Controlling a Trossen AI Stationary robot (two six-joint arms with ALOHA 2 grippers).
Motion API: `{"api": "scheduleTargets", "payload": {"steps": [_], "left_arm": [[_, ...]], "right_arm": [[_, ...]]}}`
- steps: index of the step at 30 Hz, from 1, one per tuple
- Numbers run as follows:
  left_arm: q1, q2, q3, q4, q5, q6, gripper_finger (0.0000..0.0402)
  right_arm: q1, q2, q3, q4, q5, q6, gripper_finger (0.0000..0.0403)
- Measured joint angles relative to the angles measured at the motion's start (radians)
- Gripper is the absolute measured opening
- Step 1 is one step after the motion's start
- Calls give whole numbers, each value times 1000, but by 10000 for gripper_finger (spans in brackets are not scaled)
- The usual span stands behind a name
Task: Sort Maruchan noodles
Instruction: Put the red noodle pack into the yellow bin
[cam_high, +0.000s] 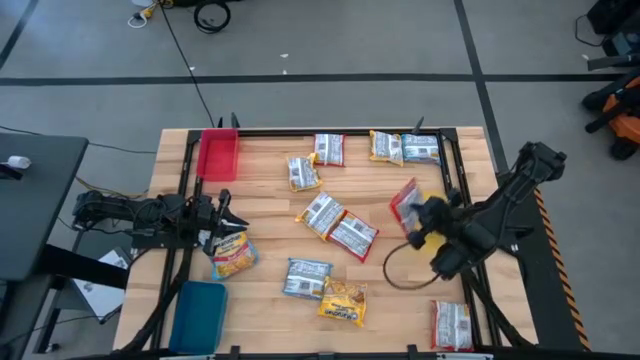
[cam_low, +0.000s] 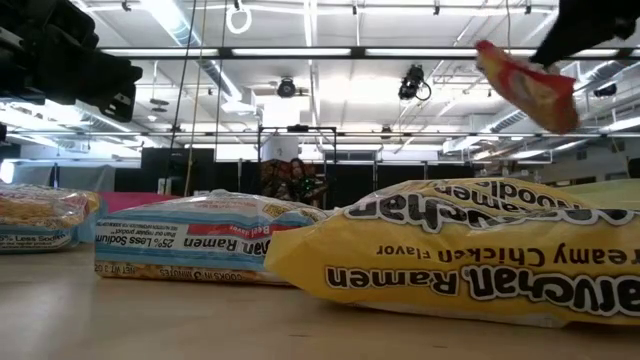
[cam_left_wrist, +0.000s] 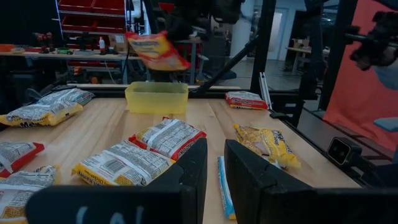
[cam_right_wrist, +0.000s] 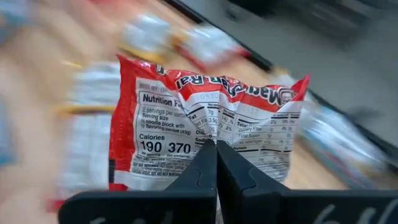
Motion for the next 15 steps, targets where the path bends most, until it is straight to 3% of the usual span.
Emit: {"api": "scheduleTargets", "payload": {"steps": [6,12,15], "left_arm": [[0,0,0,1,0,0,62],[0,0,0,4,0,0,62],[0,0,0,4,0,0,62]], "right_arm": [[-47,44,-90,-3,-235,181,0],[-58,67,-244,6,-259,445,0],[-105,64,-271,-11,-287,446,0]]}}
